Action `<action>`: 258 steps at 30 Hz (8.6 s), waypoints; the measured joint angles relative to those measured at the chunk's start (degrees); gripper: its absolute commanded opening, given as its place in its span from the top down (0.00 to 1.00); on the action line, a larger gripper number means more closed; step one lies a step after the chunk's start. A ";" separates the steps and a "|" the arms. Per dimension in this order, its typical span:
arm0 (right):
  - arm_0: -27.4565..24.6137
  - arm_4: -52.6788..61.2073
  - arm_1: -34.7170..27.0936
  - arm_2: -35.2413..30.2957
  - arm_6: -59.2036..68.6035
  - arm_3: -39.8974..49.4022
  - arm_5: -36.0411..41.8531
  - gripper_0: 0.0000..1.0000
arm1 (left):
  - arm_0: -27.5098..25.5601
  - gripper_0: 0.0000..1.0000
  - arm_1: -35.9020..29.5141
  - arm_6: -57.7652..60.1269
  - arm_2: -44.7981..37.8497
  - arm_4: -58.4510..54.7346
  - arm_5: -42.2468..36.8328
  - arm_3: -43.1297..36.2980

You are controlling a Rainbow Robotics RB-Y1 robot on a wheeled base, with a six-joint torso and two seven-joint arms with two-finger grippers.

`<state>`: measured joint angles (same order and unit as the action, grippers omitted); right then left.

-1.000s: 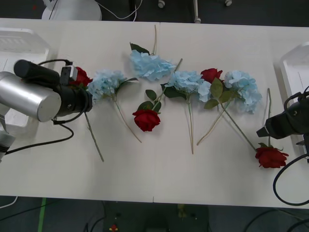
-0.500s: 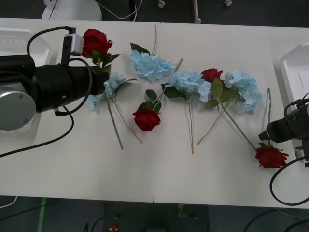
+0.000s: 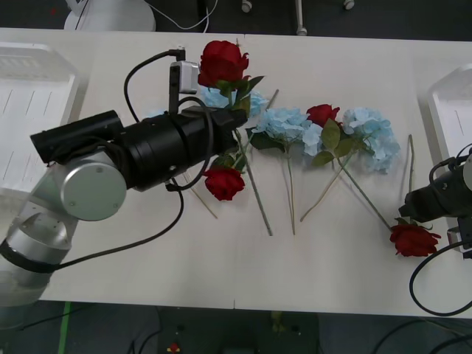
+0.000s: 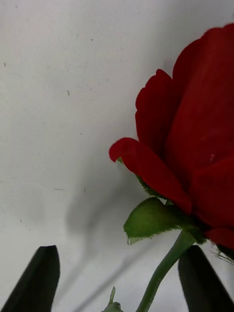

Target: Put the red flowers into the right box and the blue flowers into the left box

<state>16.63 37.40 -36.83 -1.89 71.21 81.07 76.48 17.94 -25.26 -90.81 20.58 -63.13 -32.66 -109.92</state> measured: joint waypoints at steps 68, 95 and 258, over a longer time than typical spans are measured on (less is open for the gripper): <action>30.34 4.24 -18.59 13.08 -175.37 -28.61 -17.99 1.00 | 3.88 1.00 1.71 0.00 6.25 -3.70 10.12 6.43; 30.34 -19.66 -11.22 13.93 -186.85 -43.79 -31.90 0.14 | 3.89 1.00 1.71 0.00 6.25 -4.38 10.45 6.45; 4.99 -13.77 -15.67 -5.78 -166.94 -16.75 -7.70 1.00 | 15.82 0.38 4.07 45.77 -0.45 43.46 -33.66 32.12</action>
<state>21.62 23.63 -52.50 -7.67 -95.73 64.32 68.78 33.76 -21.18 -45.05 20.13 -19.67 -66.31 -77.80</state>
